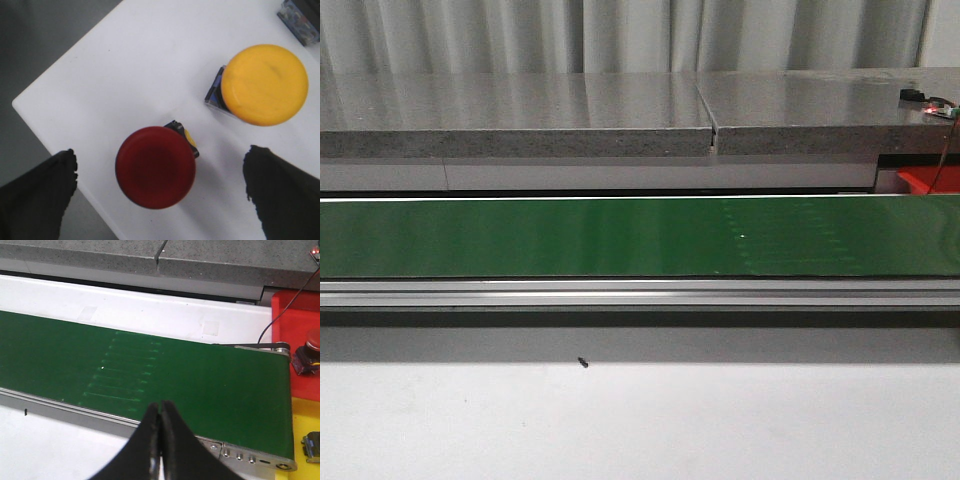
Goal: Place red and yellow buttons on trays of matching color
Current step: 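Grasp the red push-button with the left gripper and lift it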
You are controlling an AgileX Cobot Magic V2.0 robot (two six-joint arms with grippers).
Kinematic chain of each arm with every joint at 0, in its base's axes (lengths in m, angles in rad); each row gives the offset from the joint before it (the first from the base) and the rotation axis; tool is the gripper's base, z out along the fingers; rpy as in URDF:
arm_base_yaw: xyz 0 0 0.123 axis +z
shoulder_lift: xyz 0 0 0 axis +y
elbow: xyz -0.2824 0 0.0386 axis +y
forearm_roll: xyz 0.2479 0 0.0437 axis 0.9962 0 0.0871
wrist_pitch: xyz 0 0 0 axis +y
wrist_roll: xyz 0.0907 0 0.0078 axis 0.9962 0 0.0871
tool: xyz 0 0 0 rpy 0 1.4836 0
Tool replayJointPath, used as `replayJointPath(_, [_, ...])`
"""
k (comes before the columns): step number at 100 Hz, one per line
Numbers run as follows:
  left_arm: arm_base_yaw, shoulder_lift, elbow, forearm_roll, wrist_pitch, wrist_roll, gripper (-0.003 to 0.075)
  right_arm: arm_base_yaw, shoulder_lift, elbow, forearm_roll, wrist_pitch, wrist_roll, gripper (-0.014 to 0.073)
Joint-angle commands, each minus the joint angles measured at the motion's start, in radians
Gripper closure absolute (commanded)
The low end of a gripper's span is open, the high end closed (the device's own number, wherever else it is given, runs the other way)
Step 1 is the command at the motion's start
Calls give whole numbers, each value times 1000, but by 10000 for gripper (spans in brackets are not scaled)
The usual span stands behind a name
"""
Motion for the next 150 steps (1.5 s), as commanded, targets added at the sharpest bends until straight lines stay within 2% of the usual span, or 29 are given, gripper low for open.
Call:
replayJointPath(1, [2,-32,-30,3,-44,-11,83,1,-2,-24,23,-55,-7,662])
replayJointPath(58, [2,-28,-30,1,-101,-13,84,1,-2,-24,23,-55,-7,662])
replayJointPath(105, [2,35,-30,-28,-88,-13,92,1,-2,-24,23,-55,-7,662])
replayJointPath(117, [2,35,-30,-28,-94,-13,195,1,-2,-24,23,-55,-7,662])
replayJointPath(136, [2,35,-30,-28,-94,-13,476,1,-2,-24,23,-55,-7,662])
replayJointPath(150, [2,15,-30,-30,-86,-13,632,1,-2,-24,23,-55,-7,662])
